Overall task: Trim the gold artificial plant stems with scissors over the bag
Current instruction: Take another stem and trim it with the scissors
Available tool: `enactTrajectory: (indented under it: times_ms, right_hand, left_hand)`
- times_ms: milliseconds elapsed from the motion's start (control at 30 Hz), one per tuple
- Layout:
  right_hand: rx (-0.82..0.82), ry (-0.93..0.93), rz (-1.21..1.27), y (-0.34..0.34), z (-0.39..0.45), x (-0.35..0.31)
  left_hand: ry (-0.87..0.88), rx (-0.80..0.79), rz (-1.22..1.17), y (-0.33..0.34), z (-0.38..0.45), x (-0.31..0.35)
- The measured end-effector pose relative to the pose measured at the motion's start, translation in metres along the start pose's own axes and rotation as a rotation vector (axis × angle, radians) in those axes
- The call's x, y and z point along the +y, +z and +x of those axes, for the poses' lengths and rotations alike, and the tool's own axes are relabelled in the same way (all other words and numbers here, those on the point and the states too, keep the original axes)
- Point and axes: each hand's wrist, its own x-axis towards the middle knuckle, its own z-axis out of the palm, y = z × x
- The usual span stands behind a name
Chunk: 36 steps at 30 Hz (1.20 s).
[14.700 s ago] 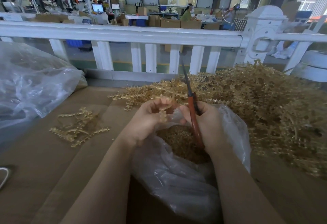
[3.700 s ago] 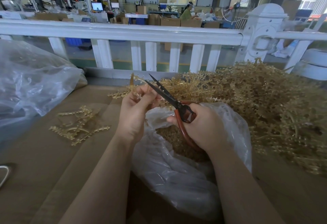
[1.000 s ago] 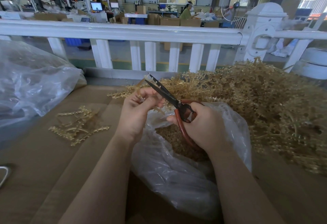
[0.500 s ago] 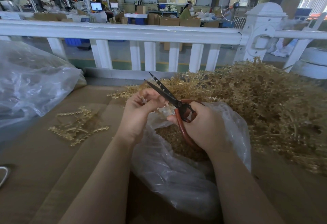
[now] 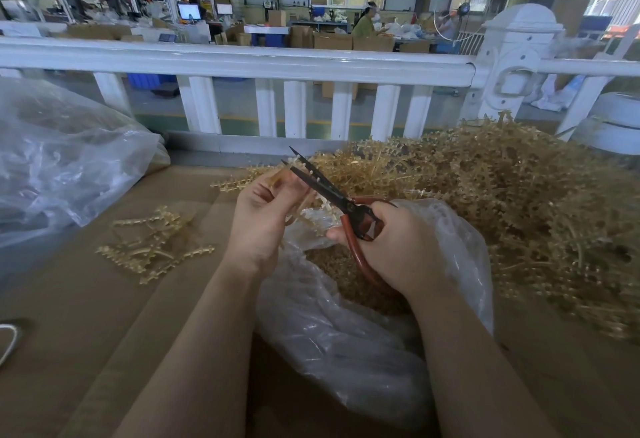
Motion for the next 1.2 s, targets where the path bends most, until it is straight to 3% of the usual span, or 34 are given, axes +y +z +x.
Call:
enactTrajectory:
  times_ms: [567,700,900,1200]
  right_hand:
    - [-0.016,0.073,-0.122,0.0013,-0.0006,0.0016]
    - [-0.001,0.061,-0.140,0.0027,-0.0004,0.0022]
    - [0.001,0.047,-0.145,0.0024,-0.0009,0.0009]
    - [0.032,0.042,-0.113,0.0017,-0.0023,-0.0028]
  left_hand:
    - [-0.016,-0.037,0.111,0.0035,-0.0034,0.0007]
    - [-0.012,0.016,0.038,0.0030,-0.0030,0.0019]
    - [0.033,0.082,0.139,0.0037,-0.0034,0.0015]
    - [0.037,0.029,0.173,0.0061,-0.0043,0.0028]
